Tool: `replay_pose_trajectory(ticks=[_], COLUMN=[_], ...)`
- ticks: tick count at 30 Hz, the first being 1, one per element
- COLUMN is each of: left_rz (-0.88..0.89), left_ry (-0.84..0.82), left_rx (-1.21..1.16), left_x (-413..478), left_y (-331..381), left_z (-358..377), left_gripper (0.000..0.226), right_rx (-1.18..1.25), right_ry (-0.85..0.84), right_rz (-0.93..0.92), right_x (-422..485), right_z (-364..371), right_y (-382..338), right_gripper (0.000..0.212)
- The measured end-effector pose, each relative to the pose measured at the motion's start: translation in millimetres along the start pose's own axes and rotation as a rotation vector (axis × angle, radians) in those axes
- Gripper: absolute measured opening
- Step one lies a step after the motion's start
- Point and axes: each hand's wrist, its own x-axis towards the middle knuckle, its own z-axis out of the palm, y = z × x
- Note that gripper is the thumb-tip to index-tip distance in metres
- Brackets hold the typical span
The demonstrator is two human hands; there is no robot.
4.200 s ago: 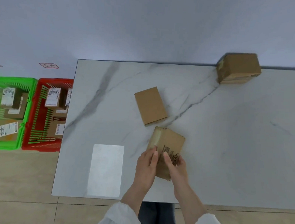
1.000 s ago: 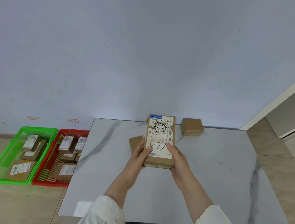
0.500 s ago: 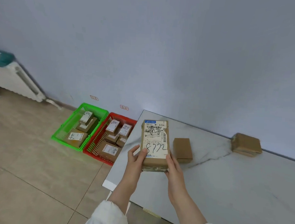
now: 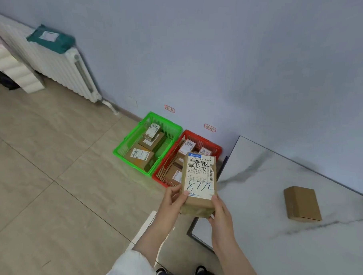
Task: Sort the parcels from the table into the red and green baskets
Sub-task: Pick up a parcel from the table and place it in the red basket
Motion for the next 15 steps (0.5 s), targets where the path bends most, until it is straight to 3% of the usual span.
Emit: replay_pose_trajectory(ticks=[15], left_rz=[-0.195], left_ry=[-0.167], left_rx=[0.099], left_x=[193], left_y=[17], left_z=[-41], left_gripper=[0.049], right_rx=[0.186], right_ry=[0.131], right_rz=[0.162], right_x=[155], right_z=[74], right_y=[3], right_gripper=[0.031])
